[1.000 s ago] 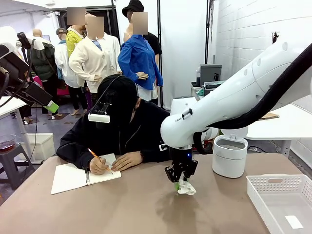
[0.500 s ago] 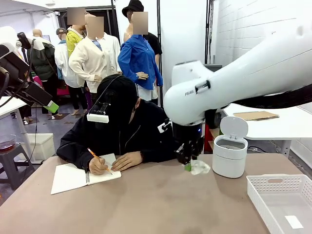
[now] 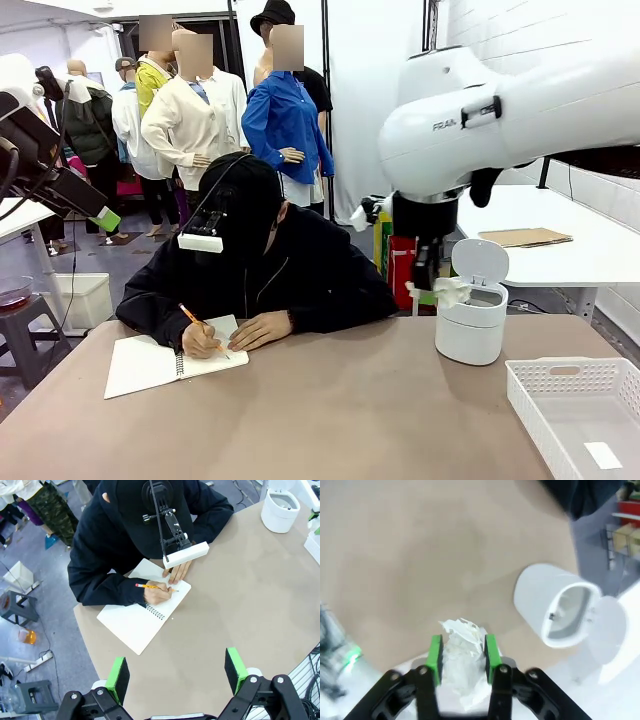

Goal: Sort the paper based on its condition.
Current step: If a person hands you a paper, place it in the Organizing basket , and if it's crumpled, put it in the Trash can.

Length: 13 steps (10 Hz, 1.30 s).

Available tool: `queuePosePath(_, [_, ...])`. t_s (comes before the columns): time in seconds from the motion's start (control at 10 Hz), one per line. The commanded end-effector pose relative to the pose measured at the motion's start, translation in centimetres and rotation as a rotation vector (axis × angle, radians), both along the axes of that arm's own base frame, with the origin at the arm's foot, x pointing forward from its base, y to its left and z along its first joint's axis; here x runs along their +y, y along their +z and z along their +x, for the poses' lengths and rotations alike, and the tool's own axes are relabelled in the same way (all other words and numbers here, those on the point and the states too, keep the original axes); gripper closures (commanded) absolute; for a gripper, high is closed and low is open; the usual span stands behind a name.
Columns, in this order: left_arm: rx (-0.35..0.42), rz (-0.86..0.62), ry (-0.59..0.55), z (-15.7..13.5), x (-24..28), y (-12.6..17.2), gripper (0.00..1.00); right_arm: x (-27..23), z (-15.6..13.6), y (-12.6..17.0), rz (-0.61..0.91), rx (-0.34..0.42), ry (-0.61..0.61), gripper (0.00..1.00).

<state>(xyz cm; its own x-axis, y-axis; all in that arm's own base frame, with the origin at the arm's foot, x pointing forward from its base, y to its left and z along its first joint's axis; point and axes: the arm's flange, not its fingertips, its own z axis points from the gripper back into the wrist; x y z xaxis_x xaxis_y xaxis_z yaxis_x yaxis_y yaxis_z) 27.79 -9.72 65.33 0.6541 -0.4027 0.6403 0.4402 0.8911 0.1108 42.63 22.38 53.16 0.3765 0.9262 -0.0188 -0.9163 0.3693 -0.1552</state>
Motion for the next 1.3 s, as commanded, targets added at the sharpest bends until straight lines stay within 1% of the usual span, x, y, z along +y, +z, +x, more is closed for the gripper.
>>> queuePosePath(0.0, [-0.001, 0.001, 0.001, 0.0, 0.0, 0.0, 0.0, -2.5, 0.8, 0.6, -0.091, -0.02, 0.127, 0.58])
queuePosePath(0.1, [-0.001, 0.001, 0.001, 0.0, 0.0, 0.0, 0.0, -3.5, 1.3, 1.0, -0.068, -0.025, 0.164, 0.58])
queuePosePath(0.2, [-0.001, 0.001, 0.001, 0.0, 0.0, 0.0, 0.0, -4.3, 2.0, 1.2, -0.012, -0.046, 0.16, 0.58])
queuePosePath(0.3, [-0.001, 0.001, 0.001, 0.0, 0.0, 0.0, 0.0, -2.8, 0.9, 0.7, -0.058, 0.003, 0.111, 0.58])
queuePosePath(0.6, [-0.001, 0.001, 0.001, 0.0, 0.0, 0.0, 0.0, -2.8, 0.9, 0.7, -0.058, 0.003, 0.111, 0.58])
queuePosePath(0.7, [-0.001, 0.001, 0.001, 0.0, 0.0, 0.0, 0.0, -3.2, 1.2, 0.9, -0.055, -0.006, 0.134, 0.58])
queuePosePath(0.8, [-0.001, 0.001, 0.001, 0.0, 0.0, 0.0, 0.0, -4.4, 2.1, 1.0, -0.024, -0.105, 0.164, 0.58])
queuePosePath(0.9, [-0.001, 0.001, 0.001, 0.0, 0.0, 0.0, 0.0, -5.4, 2.7, 1.1, -0.014, -0.136, 0.222, 0.58])
queuePosePath(1.0, [-0.001, 0.001, 0.001, 0.0, 0.0, 0.0, 0.0, -6.2, 3.4, 1.6, 0.059, -0.126, 0.274, 0.58])
queuePosePath(1.1, [-0.001, 0.001, 0.001, 0.0, 0.0, 0.0, 0.0, -7.4, 4.5, 2.1, 0.088, -0.15, 0.295, 0.58])
queuePosePath(1.2, [-0.001, 0.001, 0.001, 0.0, 0.0, 0.0, 0.0, -8.4, 5.3, 2.2, 0.108, -0.141, 0.291, 0.58])
